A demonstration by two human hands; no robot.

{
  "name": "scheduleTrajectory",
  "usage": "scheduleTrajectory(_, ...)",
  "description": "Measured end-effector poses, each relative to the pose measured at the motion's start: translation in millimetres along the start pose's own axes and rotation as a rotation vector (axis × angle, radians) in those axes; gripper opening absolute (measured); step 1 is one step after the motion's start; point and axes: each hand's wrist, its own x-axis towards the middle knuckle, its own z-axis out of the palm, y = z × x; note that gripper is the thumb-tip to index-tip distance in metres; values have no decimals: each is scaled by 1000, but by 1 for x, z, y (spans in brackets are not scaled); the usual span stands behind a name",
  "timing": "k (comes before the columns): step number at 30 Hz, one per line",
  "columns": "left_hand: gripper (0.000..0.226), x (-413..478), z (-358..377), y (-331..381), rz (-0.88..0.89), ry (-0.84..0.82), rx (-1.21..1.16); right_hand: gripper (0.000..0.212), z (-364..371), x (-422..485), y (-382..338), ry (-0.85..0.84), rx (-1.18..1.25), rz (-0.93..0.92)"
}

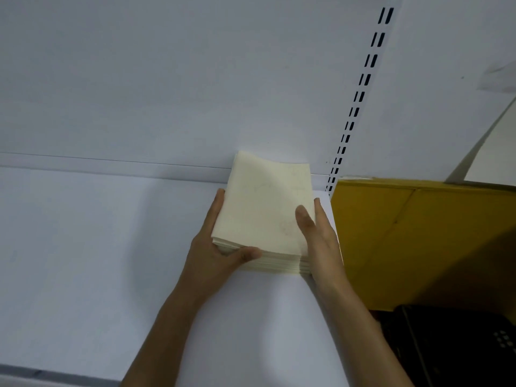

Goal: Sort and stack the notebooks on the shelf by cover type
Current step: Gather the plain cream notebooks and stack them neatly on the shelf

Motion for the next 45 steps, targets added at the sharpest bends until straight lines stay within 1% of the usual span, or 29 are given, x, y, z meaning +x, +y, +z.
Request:
scheduleTrajectory(2, 116, 0, 0, 0, 8, -13, -13, 88, 0, 1, 1, 3, 56, 54)
scheduleTrajectory(4, 115, 0, 1, 0, 21, -24, -19, 87, 0, 2, 2, 16, 108, 54)
scheduleTrajectory(6, 110, -1, 1, 1, 36, -18, -16, 78, 1, 2, 2, 60, 96, -15)
scheduleTrajectory(9, 102, -1, 0, 0, 31, -4, -11, 59, 1, 3, 1, 88, 48, -119)
scheduleTrajectory(13, 101, 0, 0, -3, 32, 0, -16, 56, 1, 2, 0, 80, 26, -145)
scheduleTrajectory(15, 101, 0, -1, -4, 22, 0, -30, 64, 1, 1, -1, 67, 17, -138)
scheduleTrajectory(19, 99, 0, -2, -4, 11, -11, -53, 97, -5, -8, -6, 37, -89, -94)
scheduleTrajectory(21, 101, 0, -3, -5, 9, -17, -67, 104, -6, -16, -6, 45, -135, -106)
scheduleTrajectory(23, 106, 0, -3, -4, 17, -26, -64, 96, -3, -19, -7, 91, -83, -124)
scheduleTrajectory(25, 109, 2, -3, -5, 26, -32, -65, 77, 4, -16, -8, 155, -53, -141)
scheduleTrajectory(27, 107, 1, -2, -6, 38, -29, -58, 54, 10, -10, -8, 217, -89, -174)
scheduleTrajectory(28, 106, 1, -1, -6, 44, -28, -55, 49, 12, -9, -6, 255, -121, -202)
scheduleTrajectory(29, 106, 0, -1, -6, 50, -27, -54, 50, 14, -9, -6, 286, -160, -230)
scheduleTrajectory(31, 108, 0, -1, -6, 58, -27, -57, 63, 15, -9, -4, 335, -225, -279)
scheduleTrajectory(32, 108, 1, -1, -5, 57, -26, -59, 65, 14, -8, -3, 347, -232, -301)
scheduleTrajectory(34, 105, 0, -1, -3, 53, -31, -60, 57, 12, -7, -3, 348, -217, -315)
scheduleTrajectory(38, 89, -1, -3, -5, 50, -16, -54, 45, 11, -9, -2, 329, -129, -316)
scheduleTrajectory(39, 88, -1, -3, -5, 46, -14, -50, 51, 10, -9, -2, 318, -119, -298)
scheduleTrajectory(40, 88, -1, -3, -5, 45, -14, -43, 47, 9, -8, -2, 287, -132, -273)
scheduleTrajectory(41, 88, 0, -2, -5, 47, -17, -34, 49, 10, -7, -2, 263, -153, -255)
scheduleTrajectory(42, 90, 0, -2, -6, 50, -22, -30, 43, 10, -6, -1, 240, -180, -246)
scheduleTrajectory(43, 93, 0, -2, -6, 49, -26, -31, 39, 10, -5, 0, 245, -204, -238)
scheduleTrajectory(45, 99, 1, 0, -6, 45, -42, -48, 44, 9, -4, 3, 291, -235, -220)
